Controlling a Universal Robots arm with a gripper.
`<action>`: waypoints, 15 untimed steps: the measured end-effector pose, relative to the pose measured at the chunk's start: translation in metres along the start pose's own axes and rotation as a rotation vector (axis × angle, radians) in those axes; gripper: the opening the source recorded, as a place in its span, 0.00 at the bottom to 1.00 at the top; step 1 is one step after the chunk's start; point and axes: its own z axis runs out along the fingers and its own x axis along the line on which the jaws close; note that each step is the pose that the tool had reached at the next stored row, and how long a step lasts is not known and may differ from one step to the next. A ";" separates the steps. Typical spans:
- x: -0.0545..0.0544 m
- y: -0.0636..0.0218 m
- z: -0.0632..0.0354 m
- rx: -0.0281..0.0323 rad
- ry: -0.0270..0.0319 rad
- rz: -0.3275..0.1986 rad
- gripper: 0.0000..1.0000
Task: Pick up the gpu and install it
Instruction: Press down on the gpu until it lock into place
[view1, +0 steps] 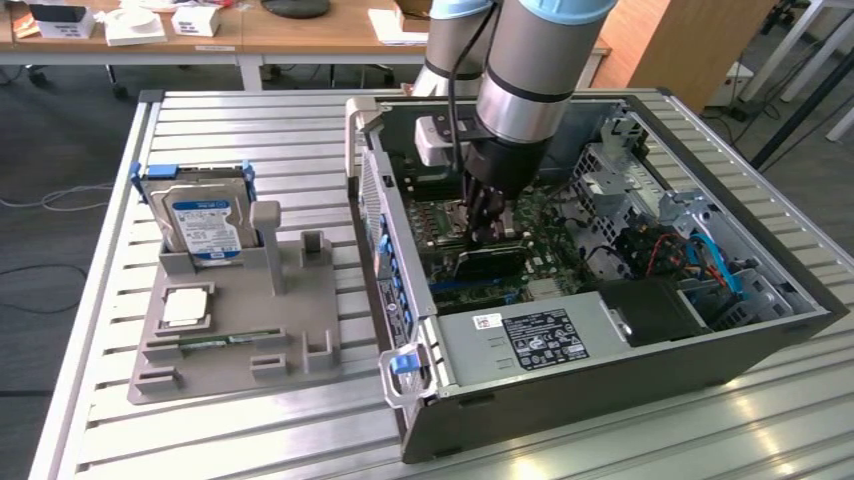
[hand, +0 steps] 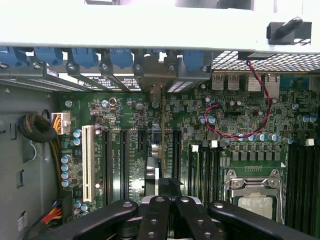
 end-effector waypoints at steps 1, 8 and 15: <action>0.000 0.0001 0.0000 0.0002 -0.0001 0.000 0.11; 0.000 0.0002 0.0004 0.0007 -0.0002 0.000 0.11; 0.000 0.0002 0.0008 0.0008 -0.0004 0.000 0.11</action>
